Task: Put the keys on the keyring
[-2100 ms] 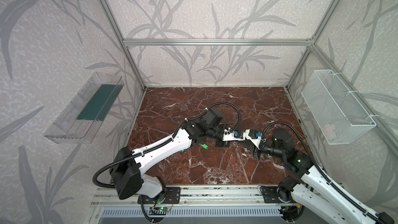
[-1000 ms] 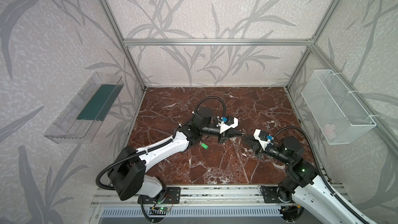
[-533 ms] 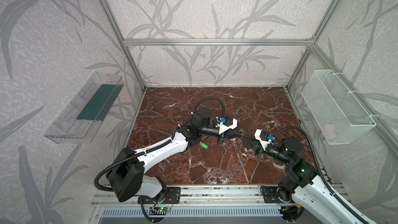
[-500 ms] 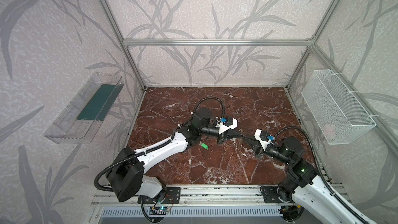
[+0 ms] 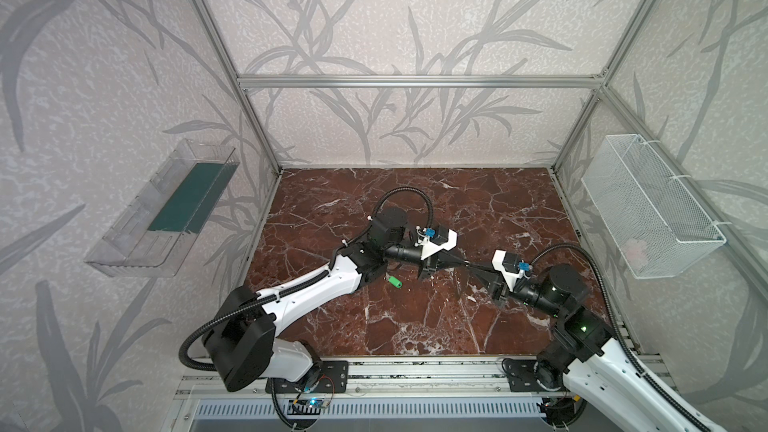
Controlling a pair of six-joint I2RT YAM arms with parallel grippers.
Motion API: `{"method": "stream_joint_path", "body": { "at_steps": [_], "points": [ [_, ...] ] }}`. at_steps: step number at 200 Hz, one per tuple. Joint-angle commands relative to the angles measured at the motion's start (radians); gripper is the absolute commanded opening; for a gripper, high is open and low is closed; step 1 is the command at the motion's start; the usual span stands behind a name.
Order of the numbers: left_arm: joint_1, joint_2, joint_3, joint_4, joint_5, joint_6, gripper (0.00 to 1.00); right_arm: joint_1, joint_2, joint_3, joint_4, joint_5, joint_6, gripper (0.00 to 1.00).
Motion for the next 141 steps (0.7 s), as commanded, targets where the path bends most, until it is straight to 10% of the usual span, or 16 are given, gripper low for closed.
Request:
{"method": "stream_joint_path", "body": {
  "at_steps": [1, 104, 141],
  "points": [
    [-0.001, -0.030, -0.008, -0.013, 0.037, 0.024, 0.00, 0.006, -0.010, -0.006, 0.053, -0.026, 0.013, 0.14],
    [-0.001, -0.035, -0.004, -0.058, 0.009, 0.070, 0.00, 0.006, -0.002, -0.003, 0.053, -0.040, 0.010, 0.00],
    [-0.002, -0.077, 0.026, -0.201, -0.103, 0.207, 0.31, 0.007, 0.014, 0.038, -0.075, -0.010, -0.009, 0.00]
  ]
}}
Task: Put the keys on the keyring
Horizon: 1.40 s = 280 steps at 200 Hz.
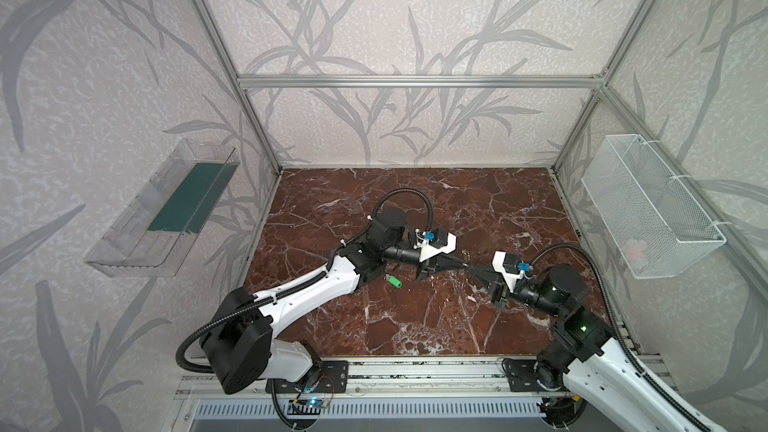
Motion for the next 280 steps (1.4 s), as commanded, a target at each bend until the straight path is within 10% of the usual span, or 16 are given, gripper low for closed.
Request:
{"method": "stream_joint_path", "body": {
  "at_steps": [1, 82, 280],
  "points": [
    [-0.003, -0.056, 0.028, -0.129, -0.073, 0.129, 0.31, 0.007, 0.012, 0.039, -0.072, 0.019, -0.012, 0.00],
    [-0.067, -0.048, 0.208, -0.561, -0.276, 0.466, 0.31, 0.006, 0.088, 0.126, -0.233, 0.020, -0.043, 0.00],
    [-0.134, 0.032, 0.268, -0.591, -0.426, 0.502, 0.23, 0.007, 0.149, 0.161, -0.254, -0.017, -0.052, 0.00]
  ]
}}
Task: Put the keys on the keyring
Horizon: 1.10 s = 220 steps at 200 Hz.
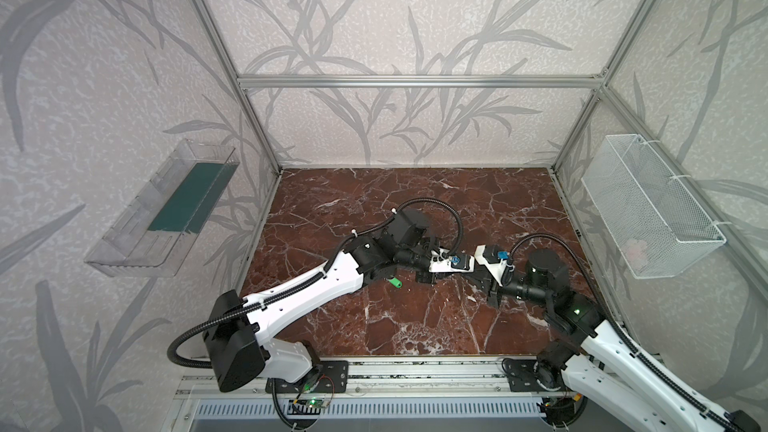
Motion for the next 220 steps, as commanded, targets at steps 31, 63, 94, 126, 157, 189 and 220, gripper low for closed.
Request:
{"method": "stream_joint_path", "body": {
  "at_steps": [31, 63, 94, 126, 157, 189, 220],
  "points": [
    [-0.005, 0.020, 0.039, -0.041, 0.002, 0.032, 0.21, 0.006, -0.004, 0.041, 0.009, -0.017, -0.014, 0.00],
    [-0.007, 0.024, 0.043, -0.034, 0.012, 0.025, 0.19, 0.006, 0.005, 0.042, 0.008, -0.022, -0.014, 0.00],
    [-0.007, 0.024, 0.043, -0.035, 0.017, 0.021, 0.18, 0.007, 0.005, 0.042, 0.005, -0.020, -0.019, 0.00],
    [-0.007, 0.025, 0.044, -0.044, 0.016, 0.025, 0.15, 0.007, 0.004, 0.044, 0.006, -0.020, -0.021, 0.00],
    [-0.007, 0.031, 0.046, -0.055, 0.010, 0.028, 0.15, 0.006, 0.002, 0.045, 0.009, -0.020, -0.021, 0.00],
    [-0.007, 0.035, 0.047, -0.056, 0.016, 0.029, 0.10, 0.006, -0.001, 0.043, 0.008, -0.022, -0.021, 0.00],
    [-0.007, 0.035, 0.049, -0.059, 0.028, 0.027, 0.00, 0.007, -0.005, 0.041, 0.012, -0.020, -0.024, 0.00]
  ]
}}
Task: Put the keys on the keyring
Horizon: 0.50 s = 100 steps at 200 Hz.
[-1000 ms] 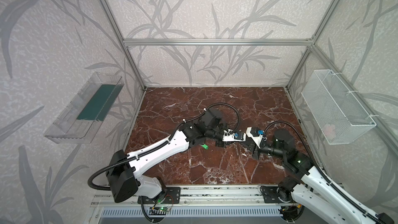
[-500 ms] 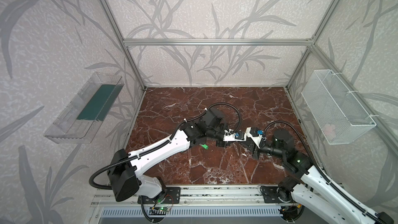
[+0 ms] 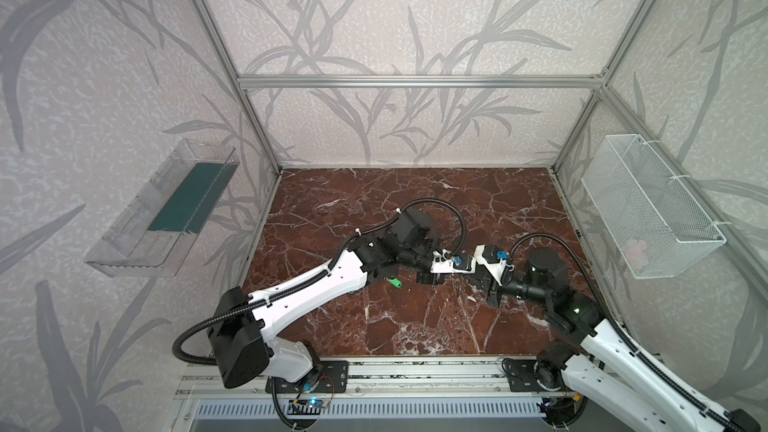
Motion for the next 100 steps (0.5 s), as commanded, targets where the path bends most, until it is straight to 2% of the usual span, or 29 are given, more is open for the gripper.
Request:
{"method": "stream_joint_path", "body": {
  "at_steps": [1, 19, 32, 52, 100],
  "points": [
    [-0.003, 0.012, 0.031, -0.027, 0.021, 0.027, 0.00, 0.007, -0.015, 0.034, 0.015, -0.021, -0.005, 0.00],
    [-0.001, 0.009, 0.031, -0.027, 0.039, 0.013, 0.00, 0.007, -0.020, 0.027, 0.015, -0.005, -0.010, 0.00],
    [0.004, 0.008, 0.030, -0.025, 0.058, -0.003, 0.00, 0.007, -0.034, 0.013, 0.023, 0.029, -0.014, 0.09],
    [0.029, -0.010, 0.008, 0.023, 0.121, -0.059, 0.00, 0.007, -0.089, -0.033, 0.065, 0.070, -0.018, 0.17],
    [0.090, -0.048, -0.079, 0.247, 0.279, -0.246, 0.00, 0.007, -0.179, -0.100, 0.136, 0.080, 0.016, 0.18]
  ]
}}
